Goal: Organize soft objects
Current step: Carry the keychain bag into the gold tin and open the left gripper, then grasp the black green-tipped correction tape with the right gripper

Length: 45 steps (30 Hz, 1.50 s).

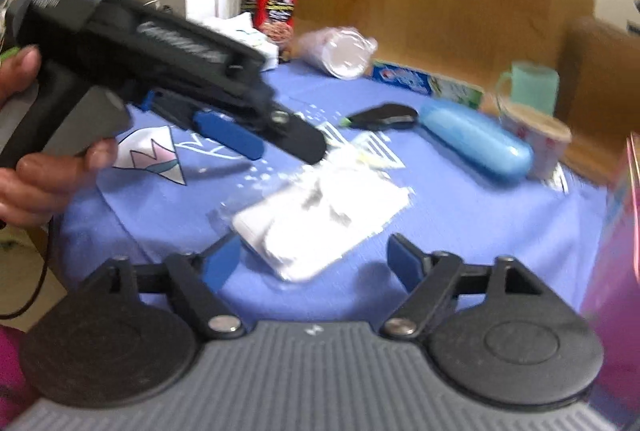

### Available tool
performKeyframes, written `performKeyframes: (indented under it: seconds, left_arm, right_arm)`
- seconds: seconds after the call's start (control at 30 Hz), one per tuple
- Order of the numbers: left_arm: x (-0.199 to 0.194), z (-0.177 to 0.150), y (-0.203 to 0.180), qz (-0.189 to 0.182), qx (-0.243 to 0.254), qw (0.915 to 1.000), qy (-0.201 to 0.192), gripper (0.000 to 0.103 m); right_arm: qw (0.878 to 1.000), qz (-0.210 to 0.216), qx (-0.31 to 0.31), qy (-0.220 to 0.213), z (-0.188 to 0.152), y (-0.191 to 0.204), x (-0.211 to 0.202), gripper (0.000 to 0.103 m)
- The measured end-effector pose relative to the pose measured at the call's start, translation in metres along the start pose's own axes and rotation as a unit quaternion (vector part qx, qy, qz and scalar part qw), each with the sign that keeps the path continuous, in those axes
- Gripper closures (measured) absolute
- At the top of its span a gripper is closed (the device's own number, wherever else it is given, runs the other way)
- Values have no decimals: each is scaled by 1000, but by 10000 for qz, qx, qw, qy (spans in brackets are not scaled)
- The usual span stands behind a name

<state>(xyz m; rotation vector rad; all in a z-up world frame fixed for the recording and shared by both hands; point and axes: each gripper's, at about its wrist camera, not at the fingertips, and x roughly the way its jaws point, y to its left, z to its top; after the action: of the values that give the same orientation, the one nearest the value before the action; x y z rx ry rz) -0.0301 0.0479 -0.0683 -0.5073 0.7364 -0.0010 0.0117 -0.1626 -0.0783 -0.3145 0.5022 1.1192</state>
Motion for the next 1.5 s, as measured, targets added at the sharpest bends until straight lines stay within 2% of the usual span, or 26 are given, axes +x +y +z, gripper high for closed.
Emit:
performKeyframes:
  seconds: [0.07,0.17,0.2,0.3,0.43,0.63,0.77,0.93,1.0,1.07,1.1,1.17,1.2,1.27,1.4,1.5]
  left_arm:
    - [6,-3,-1,-118,-28,9999,59,22]
    - [13,-6,-11,-202,107,9997,49,42]
    - [15,-6,-15,-217,116,9997,67,44]
    - [14,-4,-22,2,170,9999,2,44]
    - [3,8,-25,-288,68,9994,-168,44]
    - [1,36,-69,-516,570,9963,-382,44]
    - [13,58,-113,-830,962,9912,-384,44]
    - [42,76,-188,-1358,1674,9756,-415,43]
    - [64,81,-215,-1568,1794,9707,-297,39]
    - [89,84,-233,-1620,1786,9703,-183,35]
    - [103,84,-240,-1507,1763,9726,-159,34]
    - [118,82,-241,-1269,1664,9778,-73,34]
    - [120,79,-235,-1277,1592,9790,-29,34]
    - [118,75,-222,-1345,1536,9789,25,34]
    - [97,69,-179,-1056,1538,9824,-111,33]
    - [75,66,-129,-649,1395,9877,-293,30]
  right_arm:
    - [9997,94,181,104,-2,-4,0,17]
    - [9997,98,151,157,-4,3,3,15]
    - [9998,78,50,165,-2,8,7,17]
    - [9999,-48,42,93,2,12,14,17]
    - [9996,-132,208,-144,1,5,8,17]
    - [9955,-516,433,-661,9,-12,-13,18]
    - [9883,-966,601,-1013,15,-35,-39,18]
    - [9699,-1817,770,-1427,16,-75,-82,18]
    - [9618,-2135,858,-1484,13,-94,-97,18]
    - [9520,-2504,944,-1485,8,-116,-108,18]
    - [9465,-2726,955,-1439,4,-127,-109,18]
    - [9308,-3342,1011,-1081,-3,-152,-105,18]
    - [9216,-3591,1117,-962,-10,-162,-106,18]
    - [9175,-3524,1481,-1101,-22,-175,-121,18]
    - [9104,-3471,1745,-1421,-32,-177,-140,19]
    - [9164,-3122,1845,-1695,-26,-168,-145,26]
